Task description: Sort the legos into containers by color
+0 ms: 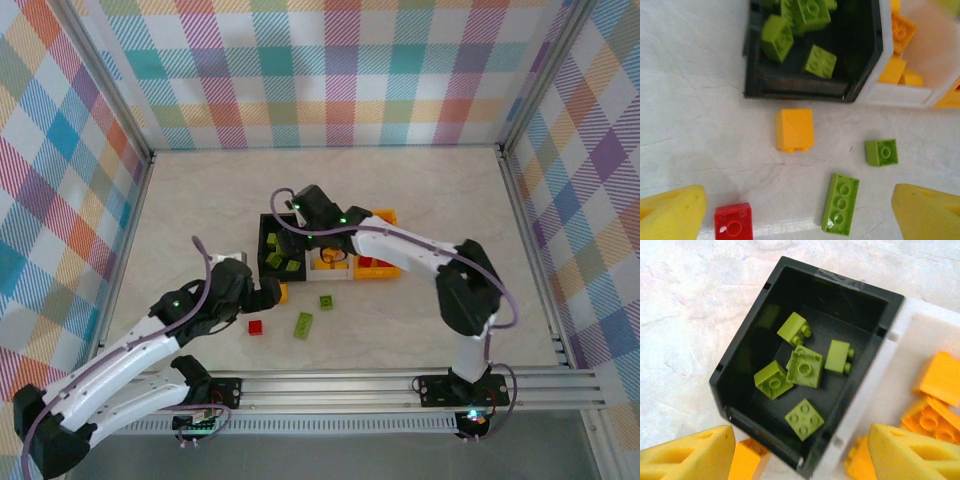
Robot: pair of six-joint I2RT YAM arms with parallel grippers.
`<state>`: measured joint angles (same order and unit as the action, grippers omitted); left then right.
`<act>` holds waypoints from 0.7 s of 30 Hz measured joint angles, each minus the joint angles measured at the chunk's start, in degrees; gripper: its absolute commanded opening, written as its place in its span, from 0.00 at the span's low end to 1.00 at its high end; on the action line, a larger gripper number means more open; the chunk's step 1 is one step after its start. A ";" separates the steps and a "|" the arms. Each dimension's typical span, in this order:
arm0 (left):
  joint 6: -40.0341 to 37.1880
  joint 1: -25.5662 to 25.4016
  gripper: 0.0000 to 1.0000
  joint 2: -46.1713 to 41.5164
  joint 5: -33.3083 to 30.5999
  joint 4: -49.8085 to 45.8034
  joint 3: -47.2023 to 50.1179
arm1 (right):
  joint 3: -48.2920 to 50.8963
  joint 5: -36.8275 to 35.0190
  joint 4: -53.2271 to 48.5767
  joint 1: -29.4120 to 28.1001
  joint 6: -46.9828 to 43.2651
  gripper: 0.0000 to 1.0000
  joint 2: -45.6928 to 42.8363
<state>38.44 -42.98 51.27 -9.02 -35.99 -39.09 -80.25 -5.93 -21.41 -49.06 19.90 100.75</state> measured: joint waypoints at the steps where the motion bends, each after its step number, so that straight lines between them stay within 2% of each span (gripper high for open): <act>1: -0.22 -0.74 0.88 1.92 0.48 0.59 -0.04 | 2.58 -0.24 0.83 0.20 0.68 0.71 -2.40; 6: -0.55 -10.08 0.85 13.57 0.74 2.99 -0.90 | 16.50 -0.76 4.09 1.84 3.98 0.72 -13.38; 11: -0.55 -17.53 0.80 24.57 -0.61 4.79 -2.89 | 25.20 -1.18 4.94 2.86 6.32 0.72 -18.80; 15: -0.66 -20.65 0.71 32.85 -2.45 5.11 -6.14 | 28.74 -1.14 5.22 3.21 7.56 0.72 -21.90; 21: -0.83 -21.35 0.61 38.32 -5.33 5.86 -8.22 | 30.05 -1.11 6.21 3.85 8.02 0.73 -25.24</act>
<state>37.60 -64.34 89.58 -14.35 -30.13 -47.31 -50.19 -7.05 -15.20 -45.21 27.92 75.50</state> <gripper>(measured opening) 0.631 0.725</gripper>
